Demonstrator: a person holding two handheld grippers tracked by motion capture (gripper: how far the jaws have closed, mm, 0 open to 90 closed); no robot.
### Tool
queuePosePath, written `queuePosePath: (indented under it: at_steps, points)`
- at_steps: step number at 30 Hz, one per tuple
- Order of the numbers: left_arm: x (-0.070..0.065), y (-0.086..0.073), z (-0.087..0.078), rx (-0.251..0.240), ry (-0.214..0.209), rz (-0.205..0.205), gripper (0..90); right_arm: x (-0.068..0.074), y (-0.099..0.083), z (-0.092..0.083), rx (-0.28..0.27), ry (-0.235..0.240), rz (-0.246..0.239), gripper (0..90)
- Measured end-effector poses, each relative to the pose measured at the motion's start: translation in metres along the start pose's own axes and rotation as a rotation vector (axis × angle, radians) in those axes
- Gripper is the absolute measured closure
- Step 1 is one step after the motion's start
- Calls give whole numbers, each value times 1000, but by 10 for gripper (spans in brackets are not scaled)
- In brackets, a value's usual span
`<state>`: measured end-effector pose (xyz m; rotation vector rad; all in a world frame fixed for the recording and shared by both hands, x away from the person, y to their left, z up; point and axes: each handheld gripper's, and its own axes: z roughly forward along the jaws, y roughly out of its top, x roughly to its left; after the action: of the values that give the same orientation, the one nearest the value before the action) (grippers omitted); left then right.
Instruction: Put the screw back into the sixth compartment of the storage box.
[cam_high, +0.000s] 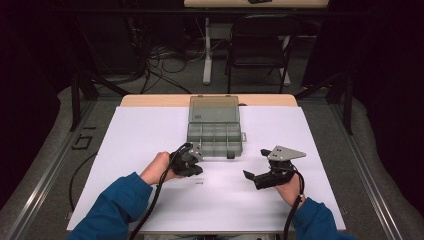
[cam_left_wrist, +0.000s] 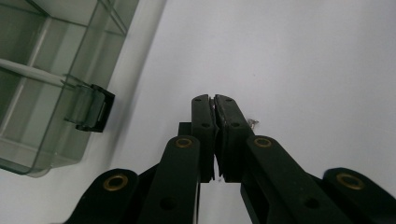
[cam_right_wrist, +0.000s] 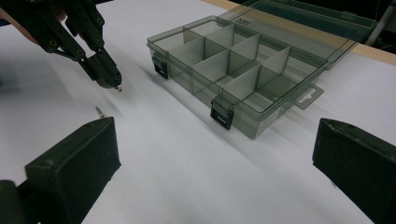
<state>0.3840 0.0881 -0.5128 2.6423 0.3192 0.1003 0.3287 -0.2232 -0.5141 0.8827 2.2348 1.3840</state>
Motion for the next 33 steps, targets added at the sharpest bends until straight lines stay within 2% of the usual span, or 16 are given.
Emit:
queuePosePath:
  at_steps: [4, 5, 6, 22, 33]
  points:
    - [2, 4, -5, -5, 4, 2, 868, 0, 0, 1, -4, 2, 4, 0]
    - [3, 5, -6, -5, 3, 5, 868, 0, 0, -1, 11, 3, 1, 0]
    - [4, 6, -7, -4, 2, 4, 868, 0, 0, 1, -11, 2, 3, 0]
    - [10, 17, -19, 4, -13, 10, 868, 0, 0, 1, -11, -2, 2, 0]
    - [17, 20, -31, -22, 0, 3, 867, 0, 0, 1, -9, -1, 4, 0]
